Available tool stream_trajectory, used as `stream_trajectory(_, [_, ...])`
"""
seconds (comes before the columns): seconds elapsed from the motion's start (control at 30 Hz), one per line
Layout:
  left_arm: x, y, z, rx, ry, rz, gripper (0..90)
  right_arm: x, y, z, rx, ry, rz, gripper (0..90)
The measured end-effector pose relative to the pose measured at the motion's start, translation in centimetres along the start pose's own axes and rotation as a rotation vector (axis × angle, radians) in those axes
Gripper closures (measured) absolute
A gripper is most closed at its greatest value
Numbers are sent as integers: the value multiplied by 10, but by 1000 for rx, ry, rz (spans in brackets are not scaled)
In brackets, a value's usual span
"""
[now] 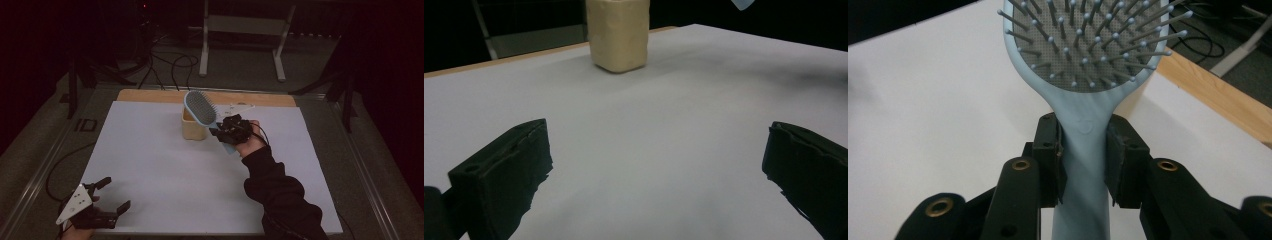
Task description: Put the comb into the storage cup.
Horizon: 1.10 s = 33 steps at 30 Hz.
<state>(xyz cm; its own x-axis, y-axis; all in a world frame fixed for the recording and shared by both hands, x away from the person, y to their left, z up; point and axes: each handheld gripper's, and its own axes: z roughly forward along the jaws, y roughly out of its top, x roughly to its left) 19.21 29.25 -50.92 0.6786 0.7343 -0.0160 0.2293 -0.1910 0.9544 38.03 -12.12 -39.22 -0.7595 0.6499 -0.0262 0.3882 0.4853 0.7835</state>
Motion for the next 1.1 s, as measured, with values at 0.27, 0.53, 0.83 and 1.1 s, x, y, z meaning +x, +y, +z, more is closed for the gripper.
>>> stream_trajectory(0.27, [0,0,0,-1,-1,-2,0,0,17,9,-41,-3,-3,706])
stream_trajectory(0.53, [0,0,-1,-3,-1,-4,0,0,33,12,-84,-9,-20,706])
stream_trajectory(0.83, [1,0,-1,-6,-3,-9,0,-4,41,19,-120,-8,-12,706])
stream_trajectory(1.1, [1,0,-2,-9,-3,-12,0,-5,53,23,-157,-16,-12,706])
